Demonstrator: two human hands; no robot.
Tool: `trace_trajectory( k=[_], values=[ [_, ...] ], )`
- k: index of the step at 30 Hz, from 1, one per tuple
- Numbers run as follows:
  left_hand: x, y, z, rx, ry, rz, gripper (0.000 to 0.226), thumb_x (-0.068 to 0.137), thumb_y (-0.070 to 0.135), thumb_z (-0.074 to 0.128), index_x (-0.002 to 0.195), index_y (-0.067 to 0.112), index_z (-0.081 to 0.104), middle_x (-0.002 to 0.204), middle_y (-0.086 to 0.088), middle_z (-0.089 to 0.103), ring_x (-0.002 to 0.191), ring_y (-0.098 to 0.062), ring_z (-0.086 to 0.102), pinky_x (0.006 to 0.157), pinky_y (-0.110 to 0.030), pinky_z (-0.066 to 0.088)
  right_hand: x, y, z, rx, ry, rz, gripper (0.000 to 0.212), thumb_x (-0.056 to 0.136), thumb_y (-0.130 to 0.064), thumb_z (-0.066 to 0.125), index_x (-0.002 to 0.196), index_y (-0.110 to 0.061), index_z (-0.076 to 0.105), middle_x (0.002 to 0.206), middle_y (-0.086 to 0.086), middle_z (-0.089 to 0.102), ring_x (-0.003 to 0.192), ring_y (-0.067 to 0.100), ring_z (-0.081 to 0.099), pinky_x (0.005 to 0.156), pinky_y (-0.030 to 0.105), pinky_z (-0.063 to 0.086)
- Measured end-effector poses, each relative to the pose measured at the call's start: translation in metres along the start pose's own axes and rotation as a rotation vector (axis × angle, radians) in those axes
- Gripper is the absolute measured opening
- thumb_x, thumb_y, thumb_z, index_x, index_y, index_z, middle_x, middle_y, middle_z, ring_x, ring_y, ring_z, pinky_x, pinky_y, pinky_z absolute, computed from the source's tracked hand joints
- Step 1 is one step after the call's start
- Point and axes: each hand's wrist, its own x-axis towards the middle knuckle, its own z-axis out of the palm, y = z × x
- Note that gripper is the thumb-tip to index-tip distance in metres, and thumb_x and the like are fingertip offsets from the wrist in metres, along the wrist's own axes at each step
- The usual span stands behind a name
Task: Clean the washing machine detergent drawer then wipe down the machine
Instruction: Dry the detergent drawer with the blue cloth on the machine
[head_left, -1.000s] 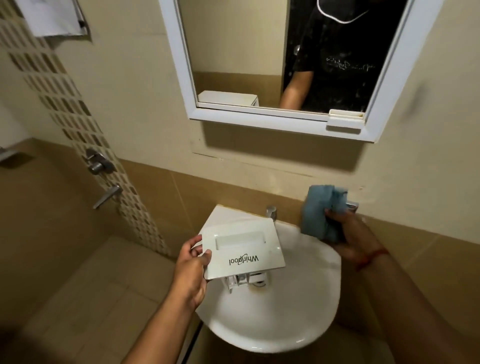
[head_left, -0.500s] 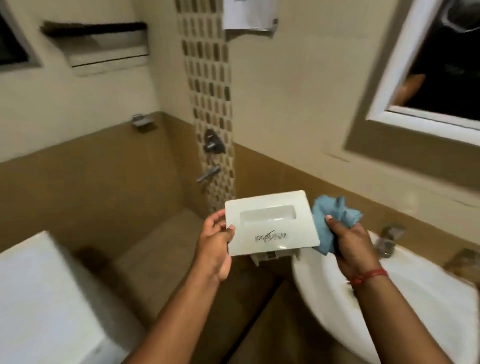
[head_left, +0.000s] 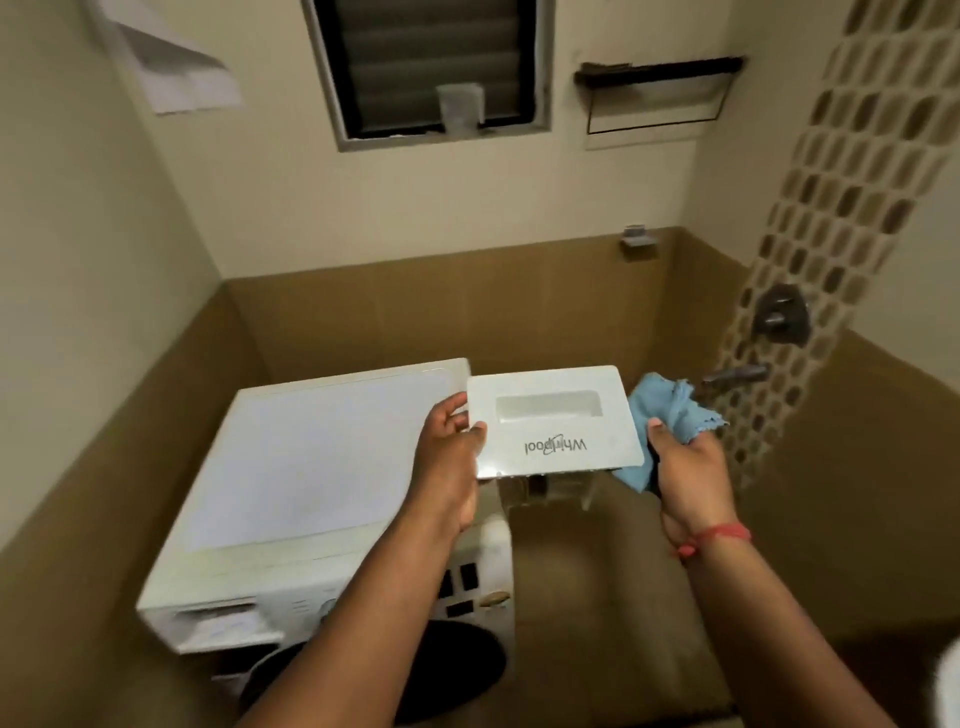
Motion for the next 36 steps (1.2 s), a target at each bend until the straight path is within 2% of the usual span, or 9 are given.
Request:
trace_trajectory(
  k=[7,13,17,22,27,30,32,34,36],
  values=[
    [-0.009,0.029,-0.129,-0.061,0.138,0.047,0.050,0.094,-0.010,0.041,0.131,0.022,0.053,0.121,0.002,0.064,0.105,-0.024,0.065,0.072,-0.039,0.052,-0.059,0.043,0.119,0.063,-0.161,0.080,0.019,0.097,-0.010,0.056,0.114,-0.010,0.065,0.105,0.006,0.073,0.088,0.020,0.073,0.068,0.030,0.059],
    [0.020,0.049,-0.225,-0.085,0.155,0.038,0.053,0.095,-0.008,0.041,0.136,0.024,0.051,0.122,0.010,0.065,0.108,-0.021,0.065,0.078,-0.038,0.051,-0.080,0.069,0.219,0.007,-0.217,0.107,0.024,0.096,-0.002,0.052,0.111,-0.014,0.067,0.106,0.004,0.073,0.094,0.023,0.071,0.082,0.041,0.058],
    [0.059,0.064,-0.293,-0.061,0.100,0.018,0.051,0.097,-0.006,0.042,0.134,0.028,0.049,0.123,0.011,0.063,0.110,-0.020,0.064,0.087,-0.046,0.051,-0.083,0.094,0.292,-0.024,-0.200,0.124,0.028,0.095,-0.003,0.051,0.111,-0.019,0.067,0.107,0.001,0.073,0.097,0.022,0.070,0.087,0.046,0.057],
    [0.105,0.077,-0.354,-0.023,0.042,-0.028,0.051,0.096,-0.002,0.046,0.134,0.031,0.048,0.126,0.009,0.061,0.113,-0.021,0.062,0.092,-0.052,0.050,-0.089,0.116,0.364,-0.035,-0.211,0.134,0.028,0.092,-0.004,0.055,0.109,-0.023,0.066,0.098,0.000,0.073,0.092,0.025,0.069,0.076,0.054,0.059],
    [0.134,0.082,-0.378,0.025,0.004,-0.005,0.054,0.096,0.003,0.051,0.140,0.033,0.044,0.128,0.010,0.059,0.111,-0.014,0.062,0.078,-0.034,0.054,-0.087,0.130,0.394,-0.079,-0.237,0.101,0.035,0.089,0.002,0.059,0.111,-0.024,0.062,0.106,0.010,0.072,0.099,0.033,0.069,0.082,0.057,0.057],
    [0.139,0.069,-0.383,0.016,-0.047,0.021,0.053,0.097,0.016,0.057,0.143,0.038,0.041,0.135,0.013,0.055,0.118,-0.010,0.058,0.082,-0.029,0.050,-0.081,0.138,0.393,-0.081,-0.251,0.101,0.038,0.091,0.002,0.059,0.119,-0.024,0.059,0.113,0.008,0.071,0.100,0.028,0.070,0.083,0.052,0.058],
    [0.140,0.056,-0.388,0.036,-0.075,0.061,0.059,0.088,0.040,0.066,0.141,0.044,0.040,0.144,0.014,0.049,0.127,-0.008,0.052,0.095,-0.032,0.046,-0.077,0.143,0.391,-0.067,-0.271,0.099,0.041,0.091,0.001,0.060,0.123,-0.024,0.059,0.115,0.005,0.071,0.102,0.026,0.069,0.084,0.050,0.058],
    [0.138,0.049,-0.393,0.065,-0.118,0.088,0.084,0.069,0.066,0.072,0.142,0.045,0.037,0.148,0.013,0.046,0.133,-0.009,0.047,0.105,-0.038,0.042,-0.072,0.146,0.390,-0.056,-0.291,0.100,0.043,0.091,0.001,0.061,0.125,-0.026,0.058,0.116,0.002,0.070,0.104,0.025,0.069,0.086,0.050,0.057],
    [0.134,0.044,-0.393,0.171,-0.207,0.085,0.100,0.062,0.072,0.073,0.147,0.038,0.033,0.147,0.008,0.048,0.137,-0.014,0.044,0.111,-0.043,0.036,-0.068,0.151,0.390,-0.062,-0.306,0.113,0.045,0.091,-0.002,0.063,0.127,-0.026,0.056,0.119,0.002,0.069,0.105,0.025,0.068,0.088,0.053,0.056]
  ],
)
